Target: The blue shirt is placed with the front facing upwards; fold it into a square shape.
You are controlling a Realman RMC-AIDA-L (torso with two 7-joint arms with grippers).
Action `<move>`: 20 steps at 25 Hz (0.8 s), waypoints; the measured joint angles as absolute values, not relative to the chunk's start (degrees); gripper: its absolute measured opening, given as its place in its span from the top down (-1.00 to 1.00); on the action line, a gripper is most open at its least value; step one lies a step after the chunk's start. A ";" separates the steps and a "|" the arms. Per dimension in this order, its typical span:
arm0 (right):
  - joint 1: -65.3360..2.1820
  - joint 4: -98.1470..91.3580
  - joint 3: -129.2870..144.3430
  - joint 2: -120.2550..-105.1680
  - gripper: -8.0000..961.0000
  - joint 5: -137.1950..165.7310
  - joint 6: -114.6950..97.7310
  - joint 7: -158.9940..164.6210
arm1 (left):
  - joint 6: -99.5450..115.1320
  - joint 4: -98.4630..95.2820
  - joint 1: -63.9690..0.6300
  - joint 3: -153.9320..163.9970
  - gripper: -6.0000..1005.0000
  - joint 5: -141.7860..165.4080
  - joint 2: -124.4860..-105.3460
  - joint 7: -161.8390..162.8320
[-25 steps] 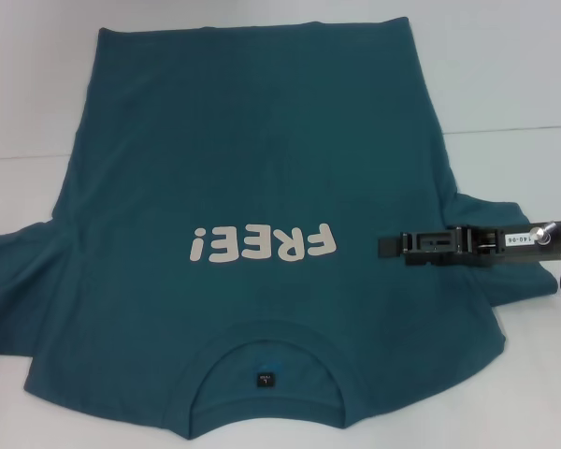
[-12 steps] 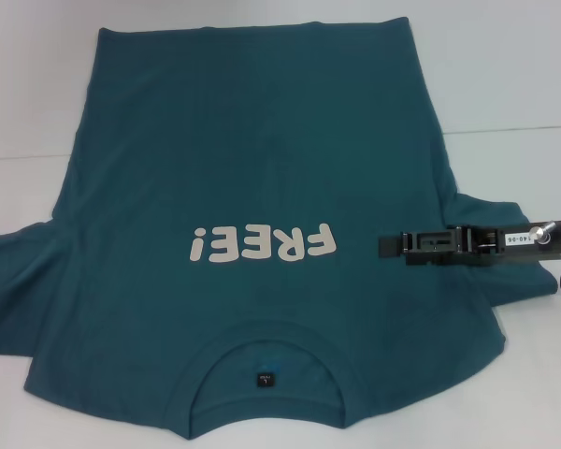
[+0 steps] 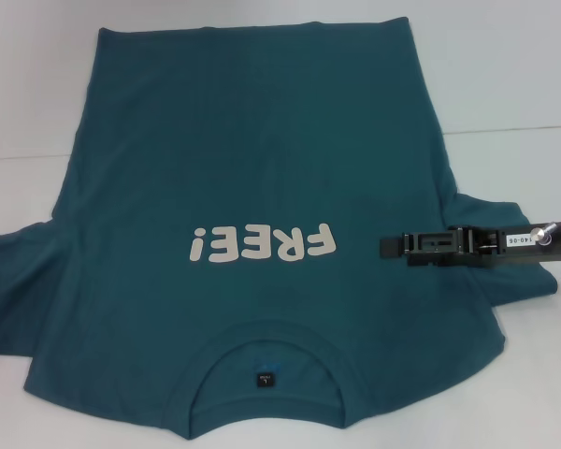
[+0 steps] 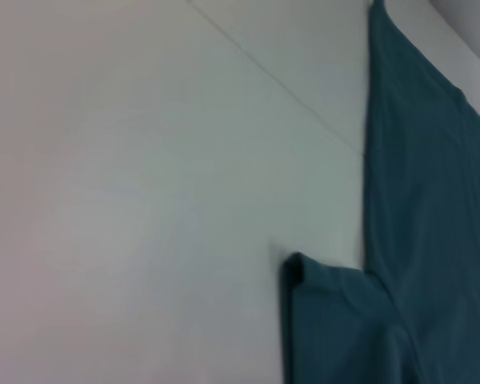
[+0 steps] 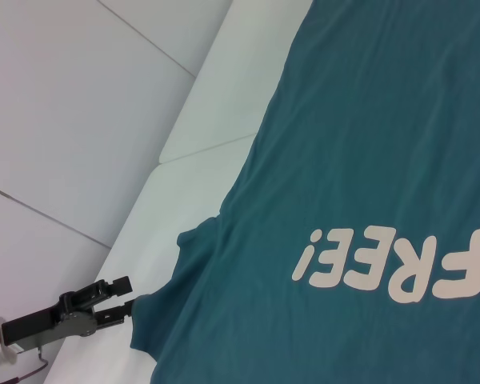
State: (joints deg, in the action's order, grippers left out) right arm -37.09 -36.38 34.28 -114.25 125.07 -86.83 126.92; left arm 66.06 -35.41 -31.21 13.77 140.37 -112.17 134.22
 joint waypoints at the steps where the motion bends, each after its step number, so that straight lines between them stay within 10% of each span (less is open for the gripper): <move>1: -37.09 -36.38 34.27 -114.25 -0.90 125.07 -86.83 126.91 | 66.06 -35.41 -31.21 13.77 -0.84 140.37 -112.17 134.22; 20: -37.09 -36.37 34.10 -114.26 -0.90 125.07 -86.90 126.91 | 73.09 -35.80 -31.32 13.80 -0.88 140.82 -111.96 136.29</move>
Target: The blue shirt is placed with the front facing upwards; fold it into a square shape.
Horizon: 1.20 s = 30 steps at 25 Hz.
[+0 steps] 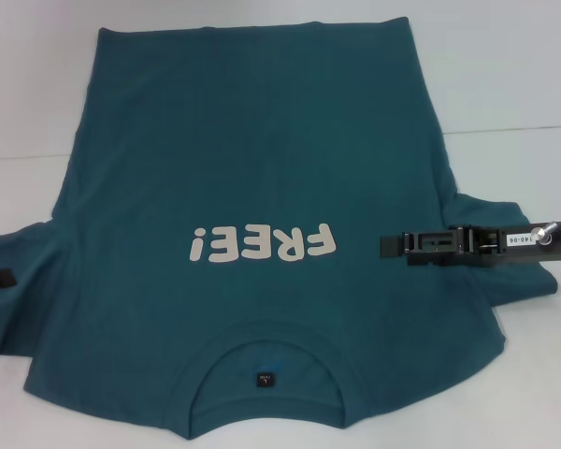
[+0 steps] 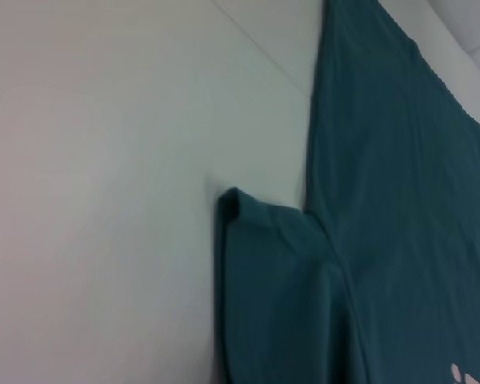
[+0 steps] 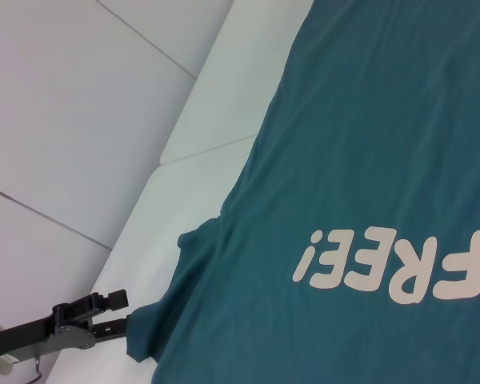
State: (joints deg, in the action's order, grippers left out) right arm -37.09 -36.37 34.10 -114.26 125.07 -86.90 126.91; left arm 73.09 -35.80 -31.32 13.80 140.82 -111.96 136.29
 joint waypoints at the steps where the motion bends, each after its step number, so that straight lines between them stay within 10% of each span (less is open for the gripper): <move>1: -37.09 -36.35 34.10 -114.25 -0.90 125.07 -86.89 126.92 | 73.37 -35.81 -31.43 13.80 -0.88 140.83 -111.94 136.32; 14: -36.83 -36.30 34.10 -114.25 -0.90 125.07 -86.83 126.91 | 73.09 -35.53 -32.17 13.80 -0.85 140.98 -111.61 137.27; 30: -36.83 -36.29 33.92 -114.26 -0.90 125.07 -86.75 126.83 | 71.56 -36.39 -32.75 16.71 0.00 143.77 -111.87 140.86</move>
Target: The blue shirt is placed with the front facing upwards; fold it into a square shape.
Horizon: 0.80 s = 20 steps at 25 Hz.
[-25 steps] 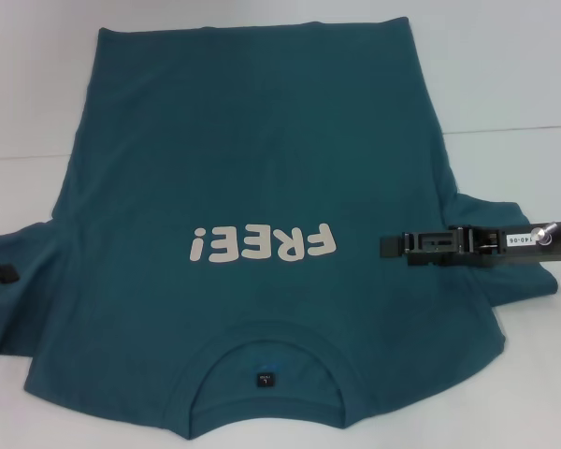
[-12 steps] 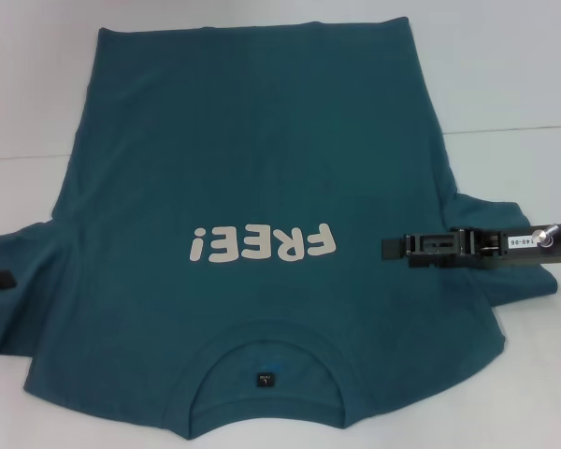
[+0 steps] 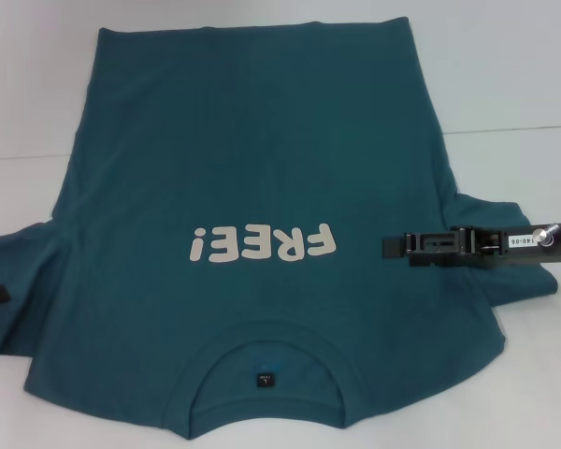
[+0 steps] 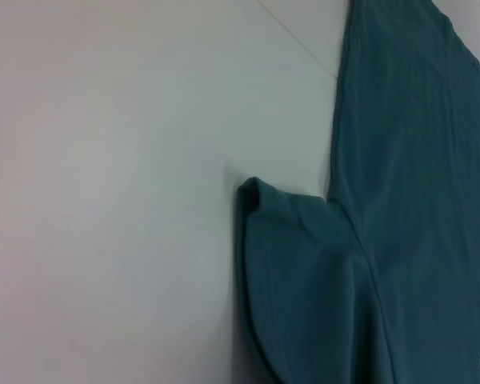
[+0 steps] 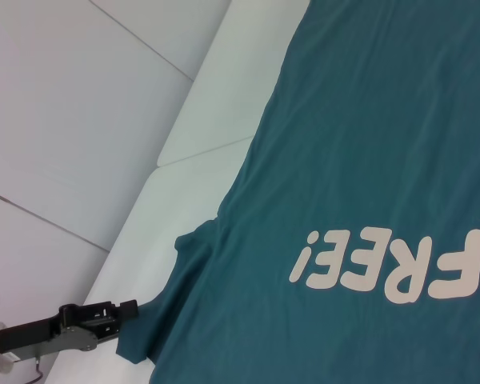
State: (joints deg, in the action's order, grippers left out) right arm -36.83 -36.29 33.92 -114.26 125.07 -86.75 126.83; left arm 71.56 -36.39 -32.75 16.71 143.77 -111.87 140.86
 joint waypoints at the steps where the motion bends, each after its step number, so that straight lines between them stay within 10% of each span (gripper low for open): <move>1: -36.82 -36.29 33.91 -114.25 -0.90 125.07 -86.74 126.84 | 71.64 -36.44 -32.73 16.71 0.08 143.77 -111.89 140.77; 20: -36.83 -36.12 33.83 -114.26 -0.90 125.07 -86.75 126.91 | 73.11 -37.17 -32.80 15.96 0.90 143.56 -111.66 138.15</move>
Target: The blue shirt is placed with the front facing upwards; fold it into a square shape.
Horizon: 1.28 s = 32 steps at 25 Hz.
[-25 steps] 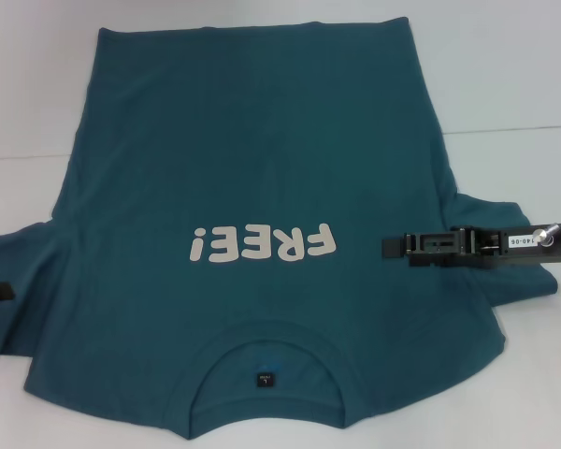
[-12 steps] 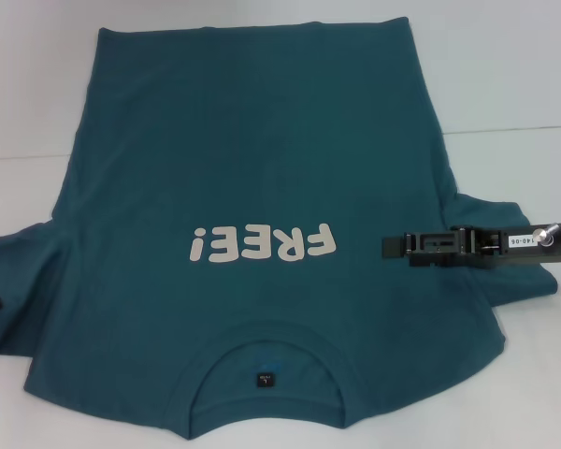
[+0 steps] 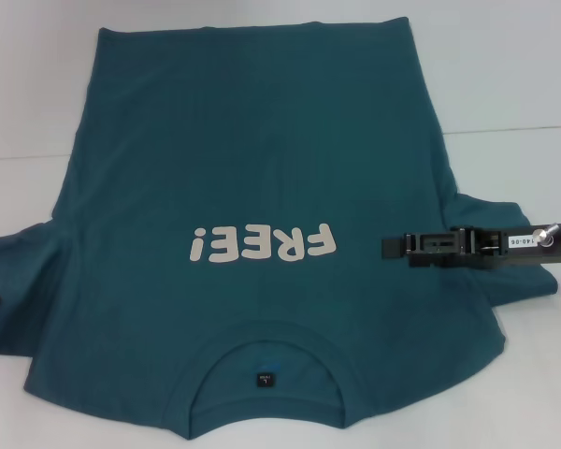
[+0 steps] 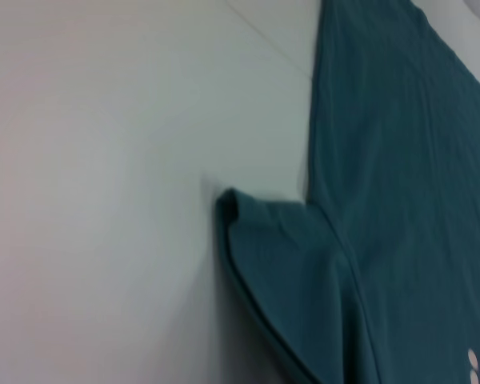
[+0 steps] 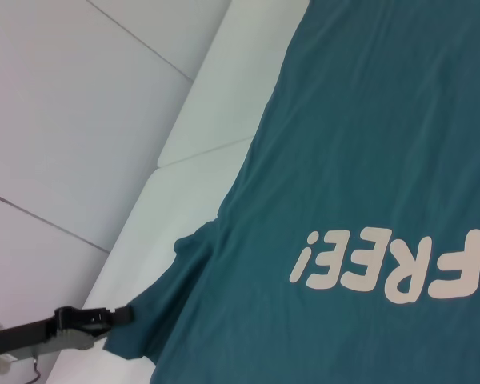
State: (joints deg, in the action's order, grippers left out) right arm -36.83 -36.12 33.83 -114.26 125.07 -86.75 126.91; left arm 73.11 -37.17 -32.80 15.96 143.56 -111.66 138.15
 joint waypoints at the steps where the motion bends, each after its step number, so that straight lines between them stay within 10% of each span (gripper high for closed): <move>1: -36.82 -35.99 33.83 -114.26 -0.90 125.07 -86.75 126.91 | 73.02 -37.50 -32.75 15.87 0.90 143.56 -111.66 138.35; 32: -37.23 -35.77 33.74 -114.26 -0.90 125.07 -86.75 127.00 | 70.61 -41.97 -33.64 15.90 0.76 146.85 -110.06 140.32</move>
